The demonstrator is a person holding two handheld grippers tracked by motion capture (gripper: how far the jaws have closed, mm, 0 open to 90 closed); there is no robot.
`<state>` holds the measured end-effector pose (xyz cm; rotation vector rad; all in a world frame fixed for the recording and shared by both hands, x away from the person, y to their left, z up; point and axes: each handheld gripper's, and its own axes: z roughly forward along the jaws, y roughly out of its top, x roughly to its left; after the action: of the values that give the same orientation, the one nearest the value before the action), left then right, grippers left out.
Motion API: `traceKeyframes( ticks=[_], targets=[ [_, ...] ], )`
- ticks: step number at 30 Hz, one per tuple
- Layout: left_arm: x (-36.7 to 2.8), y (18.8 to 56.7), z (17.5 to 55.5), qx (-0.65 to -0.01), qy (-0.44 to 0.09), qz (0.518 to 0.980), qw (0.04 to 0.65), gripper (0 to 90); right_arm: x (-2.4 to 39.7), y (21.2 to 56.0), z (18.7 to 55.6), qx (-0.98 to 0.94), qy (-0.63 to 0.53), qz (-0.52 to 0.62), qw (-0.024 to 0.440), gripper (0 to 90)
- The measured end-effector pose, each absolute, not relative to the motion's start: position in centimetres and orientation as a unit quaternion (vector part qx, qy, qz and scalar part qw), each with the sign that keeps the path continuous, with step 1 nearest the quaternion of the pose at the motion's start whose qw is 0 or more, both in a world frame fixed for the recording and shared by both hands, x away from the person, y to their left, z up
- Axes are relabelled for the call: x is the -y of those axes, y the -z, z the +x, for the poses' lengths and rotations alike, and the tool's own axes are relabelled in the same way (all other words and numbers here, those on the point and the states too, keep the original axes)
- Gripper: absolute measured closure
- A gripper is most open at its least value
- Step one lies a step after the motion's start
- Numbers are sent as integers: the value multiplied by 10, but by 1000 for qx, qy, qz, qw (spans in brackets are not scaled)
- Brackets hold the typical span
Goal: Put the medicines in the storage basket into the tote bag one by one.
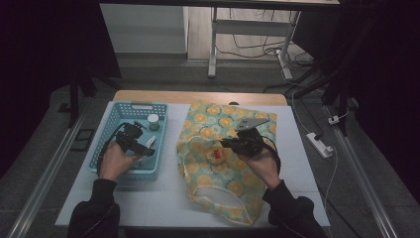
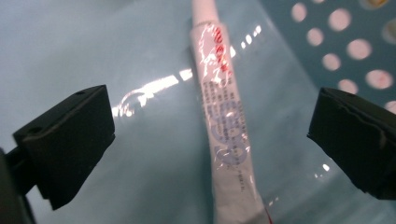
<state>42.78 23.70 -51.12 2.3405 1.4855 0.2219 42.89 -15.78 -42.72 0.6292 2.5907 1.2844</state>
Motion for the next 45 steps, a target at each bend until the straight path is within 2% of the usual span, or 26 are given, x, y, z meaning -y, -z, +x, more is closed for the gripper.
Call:
traceKeyframes(
  ticks=[5,13,25,35,45],
  targets=[
    [-233,514,429,-520,-83,836,155,83,158,427,429,-872,-432,211,91,900],
    [-232,512,428,-511,-77,840,165,410,159,427,429,-872,-432,211,92,900],
    [-233,513,429,-510,-57,841,173,696,159,427,428,-872,-432,211,91,900],
    [-233,509,428,-511,-70,838,176,715,158,427,428,-872,-433,211,91,900],
    [-235,497,420,-513,-122,822,216,716,159,428,429,-871,-434,212,90,900]
  ],
)
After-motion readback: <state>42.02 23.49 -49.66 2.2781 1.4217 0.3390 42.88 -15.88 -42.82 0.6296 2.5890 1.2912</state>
